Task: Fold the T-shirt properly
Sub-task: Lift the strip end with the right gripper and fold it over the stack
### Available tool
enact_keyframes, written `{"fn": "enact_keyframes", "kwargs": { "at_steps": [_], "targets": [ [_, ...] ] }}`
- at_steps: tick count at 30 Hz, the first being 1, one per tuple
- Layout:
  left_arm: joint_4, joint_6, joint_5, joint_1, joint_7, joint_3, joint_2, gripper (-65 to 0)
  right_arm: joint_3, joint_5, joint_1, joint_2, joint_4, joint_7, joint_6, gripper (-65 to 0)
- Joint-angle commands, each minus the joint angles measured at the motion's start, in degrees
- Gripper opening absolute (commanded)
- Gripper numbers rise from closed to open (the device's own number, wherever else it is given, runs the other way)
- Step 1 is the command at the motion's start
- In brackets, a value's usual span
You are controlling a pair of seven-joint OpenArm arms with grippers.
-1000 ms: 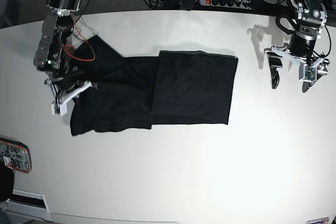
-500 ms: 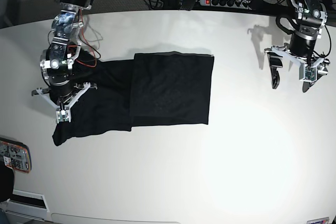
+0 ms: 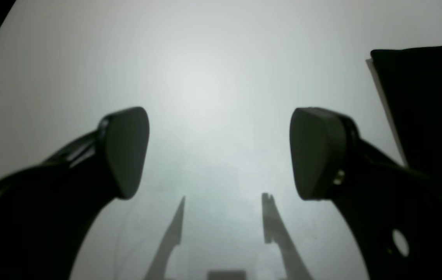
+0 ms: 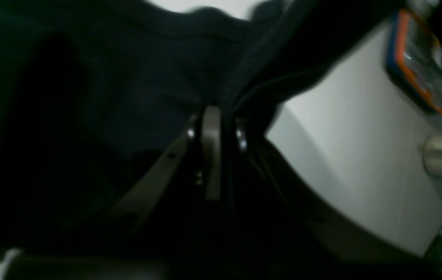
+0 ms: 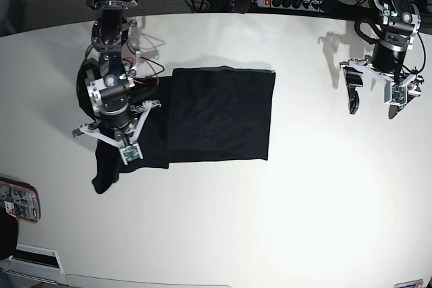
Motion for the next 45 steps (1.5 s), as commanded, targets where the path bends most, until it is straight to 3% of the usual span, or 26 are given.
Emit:
{"fn": "enact_keyframes", "kwargs": {
  "at_steps": [1, 5, 9, 17, 23, 36, 42, 45],
  "targets": [
    [0.78, 0.24, -0.72, 0.09, -1.41, -0.18, -0.58, -10.8, -0.54, -0.54, 0.8, 0.22, 1.41, 0.61, -0.26, -65.0],
    [0.78, 0.24, -0.72, 0.09, -1.41, -0.01, -0.58, -10.7, -2.65, -0.54, 0.71, -0.13, 1.59, 0.35, -0.26, -65.0],
    [0.78, 0.24, -0.72, -0.18, -1.41, 3.51, -0.58, -10.7, -3.61, -2.65, 0.71, -3.65, 1.68, 0.35, -0.26, -65.0],
    [0.78, 0.24, -0.72, -0.27, -1.41, 7.73, -0.76, -10.7, -15.66, -16.45, 1.24, -9.28, 2.03, 0.35, -0.26, -65.0],
    [0.07, 0.24, -0.72, -0.35, -1.41, 7.82, -0.85, -10.7, -24.54, -23.75, 1.32, -10.16, 1.94, 0.26, -0.26, -65.0],
    [-1.33, 0.24, -0.72, -0.35, -1.49, 7.55, -0.94, -10.6, -36.05, -24.01, 5.19, -10.33, 1.41, -4.4, -0.26, -65.0],
    [-1.33, 0.24, -0.72, -0.09, -1.58, 7.46, -0.94, -10.6, -41.59, -23.75, 5.19, -10.33, -0.52, -3.96, -0.35, -65.0],
    [-1.33, 0.33, -0.72, 0.0, -1.58, 7.02, -0.94, -10.6, -42.29, -19.18, 5.19, -10.33, -3.51, -1.15, -0.35, -65.0]
  ]
}}
